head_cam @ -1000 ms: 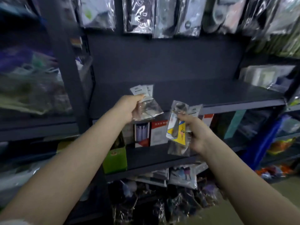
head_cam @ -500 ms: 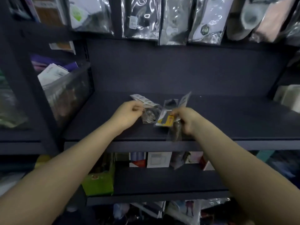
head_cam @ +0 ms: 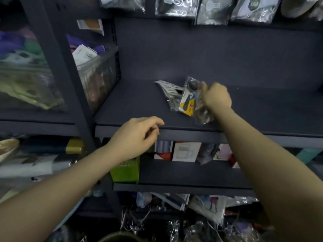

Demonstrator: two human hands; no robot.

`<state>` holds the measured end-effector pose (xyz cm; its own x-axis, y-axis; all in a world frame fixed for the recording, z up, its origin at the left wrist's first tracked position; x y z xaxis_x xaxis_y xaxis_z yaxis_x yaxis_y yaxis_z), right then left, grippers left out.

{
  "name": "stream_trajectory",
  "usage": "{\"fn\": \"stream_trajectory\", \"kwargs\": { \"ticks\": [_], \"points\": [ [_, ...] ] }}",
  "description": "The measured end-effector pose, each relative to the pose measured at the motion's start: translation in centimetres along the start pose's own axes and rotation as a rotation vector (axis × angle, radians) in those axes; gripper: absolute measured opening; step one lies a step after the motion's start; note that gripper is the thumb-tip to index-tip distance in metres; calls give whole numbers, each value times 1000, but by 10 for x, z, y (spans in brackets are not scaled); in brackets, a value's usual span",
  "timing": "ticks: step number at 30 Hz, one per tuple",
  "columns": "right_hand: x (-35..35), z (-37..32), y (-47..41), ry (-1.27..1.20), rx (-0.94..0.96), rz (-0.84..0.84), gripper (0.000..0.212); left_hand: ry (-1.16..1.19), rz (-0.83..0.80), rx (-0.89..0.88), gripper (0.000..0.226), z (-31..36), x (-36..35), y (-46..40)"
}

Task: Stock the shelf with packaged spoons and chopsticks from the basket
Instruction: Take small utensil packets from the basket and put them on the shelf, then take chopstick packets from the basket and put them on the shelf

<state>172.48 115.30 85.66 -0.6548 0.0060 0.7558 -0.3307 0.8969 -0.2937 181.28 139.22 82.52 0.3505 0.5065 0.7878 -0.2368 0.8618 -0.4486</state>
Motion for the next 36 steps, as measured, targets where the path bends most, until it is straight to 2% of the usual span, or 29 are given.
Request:
{"fn": "stream_trajectory", "kwargs": {
  "ticks": [2,5,7,9,15,21,26,29,32,34,36],
  "points": [
    [5,1,18,71,78,84,41,-12,-32,0,26,-6,-6,16],
    [0,-1,65,-86,260,118,26,31,-103,41,26,-17,-11,45],
    [-10,-11,117,-156,436,127,26,66,-164,72,28,-27,-13,68],
    [-28,-19,172,-162,514,93,29,72,-244,96,29,-42,-18,95],
    [-127,0,305,-128,416,-298,17,129,-477,256,26,-120,-57,202],
    [-244,95,424,84,108,-852,18,188,-706,538,36,-182,-121,332],
    [-348,178,521,289,-46,-1181,36,195,-757,732,34,-225,-203,432],
    [-417,217,557,370,-8,-1261,38,198,-746,818,33,-248,-259,478],
    [-476,241,565,399,50,-1208,38,202,-696,844,30,-266,-303,504],
    [-512,251,564,333,95,-1225,46,207,-685,830,28,-275,-323,513],
    [-544,259,565,370,234,-1285,61,211,-691,815,27,-281,-338,518]
  ]
}}
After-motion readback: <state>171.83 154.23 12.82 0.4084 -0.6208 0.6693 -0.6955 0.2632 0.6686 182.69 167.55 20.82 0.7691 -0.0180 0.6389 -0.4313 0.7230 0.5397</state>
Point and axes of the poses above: each hand's wrist, its own y-axis away from the middle knuckle, its own x-axis out of the back of the hand, z = x × y, the point moved 3 cm from there along -y, towards the middle knuckle
